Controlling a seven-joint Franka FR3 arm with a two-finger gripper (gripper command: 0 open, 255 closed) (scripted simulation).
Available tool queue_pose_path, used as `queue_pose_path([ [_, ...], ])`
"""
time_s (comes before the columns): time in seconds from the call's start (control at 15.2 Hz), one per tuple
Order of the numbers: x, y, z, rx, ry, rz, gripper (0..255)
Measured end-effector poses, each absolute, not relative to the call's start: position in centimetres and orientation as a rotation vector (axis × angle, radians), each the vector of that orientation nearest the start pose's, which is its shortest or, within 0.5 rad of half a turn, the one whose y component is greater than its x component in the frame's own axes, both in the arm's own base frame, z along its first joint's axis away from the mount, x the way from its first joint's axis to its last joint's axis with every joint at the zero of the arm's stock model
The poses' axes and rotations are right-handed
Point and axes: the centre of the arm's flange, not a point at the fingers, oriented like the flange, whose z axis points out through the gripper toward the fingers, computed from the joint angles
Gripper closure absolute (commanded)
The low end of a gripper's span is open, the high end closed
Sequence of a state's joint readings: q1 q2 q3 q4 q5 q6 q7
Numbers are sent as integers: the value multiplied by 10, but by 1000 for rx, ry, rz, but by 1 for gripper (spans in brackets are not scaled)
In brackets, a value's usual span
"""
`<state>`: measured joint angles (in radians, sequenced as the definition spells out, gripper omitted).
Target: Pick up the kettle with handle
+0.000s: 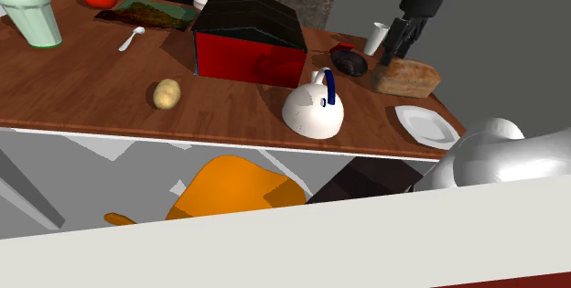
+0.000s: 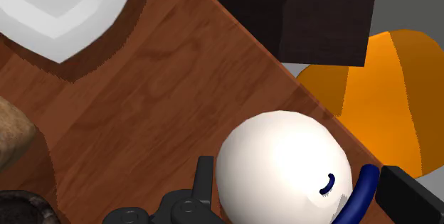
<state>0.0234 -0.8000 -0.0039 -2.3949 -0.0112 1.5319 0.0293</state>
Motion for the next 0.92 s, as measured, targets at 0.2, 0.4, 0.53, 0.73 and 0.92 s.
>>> queue_pose_path([
  [0.2, 309, 11, 567, -3148, 113, 106, 0],
  [0.4, 343, 27, 557, -3129, 352, 122, 0],
  [0.53, 369, 35, 548, -3103, 524, 133, 0],
  [0.73, 403, 43, 535, -3047, 778, 149, 0],
  [0.92, 438, 43, 523, -2982, 993, 163, 0],
])
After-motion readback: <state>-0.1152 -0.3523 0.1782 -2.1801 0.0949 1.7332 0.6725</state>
